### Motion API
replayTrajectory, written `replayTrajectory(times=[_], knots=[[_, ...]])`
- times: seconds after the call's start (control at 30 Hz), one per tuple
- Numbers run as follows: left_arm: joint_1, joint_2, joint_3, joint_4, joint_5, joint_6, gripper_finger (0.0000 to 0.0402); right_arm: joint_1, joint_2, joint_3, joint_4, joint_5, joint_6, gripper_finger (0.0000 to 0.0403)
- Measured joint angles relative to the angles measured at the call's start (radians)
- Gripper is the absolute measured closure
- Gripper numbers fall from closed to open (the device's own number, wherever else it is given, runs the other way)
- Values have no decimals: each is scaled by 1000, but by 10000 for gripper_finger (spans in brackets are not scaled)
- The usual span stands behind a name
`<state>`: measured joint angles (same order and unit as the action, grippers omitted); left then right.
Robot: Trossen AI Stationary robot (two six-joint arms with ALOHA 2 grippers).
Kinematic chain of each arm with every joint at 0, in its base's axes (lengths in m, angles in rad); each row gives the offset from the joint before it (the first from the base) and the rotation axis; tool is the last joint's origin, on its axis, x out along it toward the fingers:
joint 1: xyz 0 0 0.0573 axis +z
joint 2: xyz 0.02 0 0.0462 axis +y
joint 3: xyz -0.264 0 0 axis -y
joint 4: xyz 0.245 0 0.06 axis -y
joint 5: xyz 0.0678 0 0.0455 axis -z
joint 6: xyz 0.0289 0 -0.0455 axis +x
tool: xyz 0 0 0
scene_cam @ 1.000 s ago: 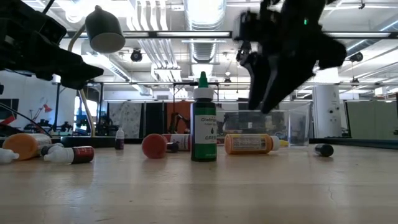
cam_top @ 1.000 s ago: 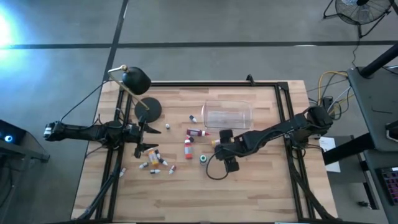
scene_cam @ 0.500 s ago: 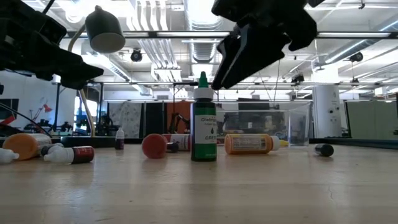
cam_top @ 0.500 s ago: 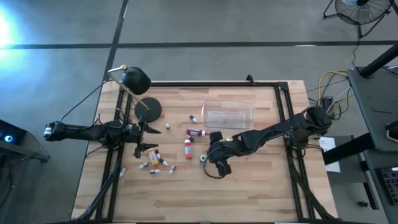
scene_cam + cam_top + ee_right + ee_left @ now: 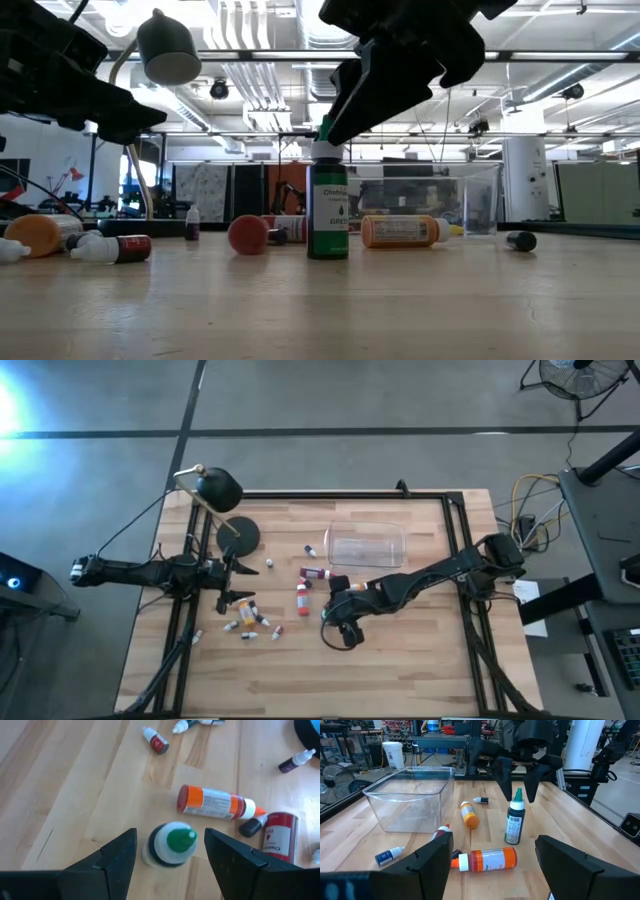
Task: Pick & Place food coloring
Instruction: Put the large green food coloring bottle into the transparent bin
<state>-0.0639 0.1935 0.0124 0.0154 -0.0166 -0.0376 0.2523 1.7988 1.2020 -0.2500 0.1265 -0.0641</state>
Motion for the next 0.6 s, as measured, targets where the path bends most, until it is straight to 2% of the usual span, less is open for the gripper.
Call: replayTrajectory(times=[0.6], knots=[[0, 3, 0, 0, 0, 0, 145, -3, 42, 27, -18, 1, 62, 177]])
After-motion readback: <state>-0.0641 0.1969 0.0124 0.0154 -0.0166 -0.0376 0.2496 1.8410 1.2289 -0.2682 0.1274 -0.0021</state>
